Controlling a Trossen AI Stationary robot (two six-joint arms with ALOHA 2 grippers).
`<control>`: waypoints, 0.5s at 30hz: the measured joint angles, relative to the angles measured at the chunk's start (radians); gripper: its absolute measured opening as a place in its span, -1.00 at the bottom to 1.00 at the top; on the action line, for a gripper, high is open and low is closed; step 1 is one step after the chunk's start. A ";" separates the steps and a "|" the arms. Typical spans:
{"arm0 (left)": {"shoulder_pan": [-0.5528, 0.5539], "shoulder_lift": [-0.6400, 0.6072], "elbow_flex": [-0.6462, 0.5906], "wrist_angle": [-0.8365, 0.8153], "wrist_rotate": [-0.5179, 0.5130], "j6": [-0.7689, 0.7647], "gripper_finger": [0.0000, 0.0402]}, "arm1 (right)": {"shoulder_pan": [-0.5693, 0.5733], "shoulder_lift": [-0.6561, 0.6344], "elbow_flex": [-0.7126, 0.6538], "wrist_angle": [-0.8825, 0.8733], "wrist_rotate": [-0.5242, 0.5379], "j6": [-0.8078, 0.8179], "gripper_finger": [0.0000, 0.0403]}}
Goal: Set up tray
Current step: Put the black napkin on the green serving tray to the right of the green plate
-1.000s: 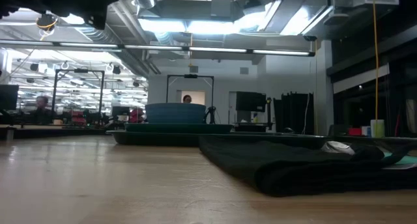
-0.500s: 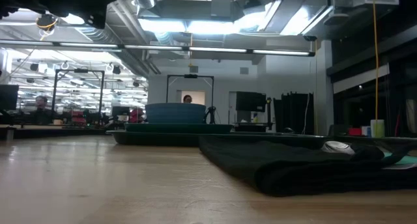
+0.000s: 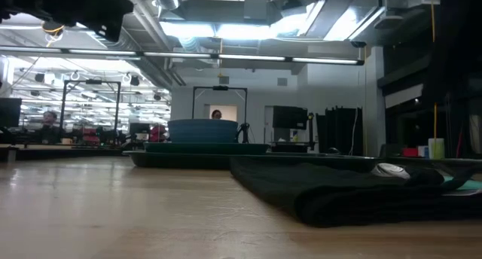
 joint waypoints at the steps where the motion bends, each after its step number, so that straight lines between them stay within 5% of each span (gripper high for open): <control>1: 0.000 0.000 0.000 -0.003 0.000 -0.008 -0.99 | 0.000 0.011 0.000 0.001 0.012 0.001 0.23; 15: 0.000 0.000 0.000 -0.022 0.000 -0.018 -0.98 | -0.006 0.084 0.000 0.004 0.075 0.038 0.23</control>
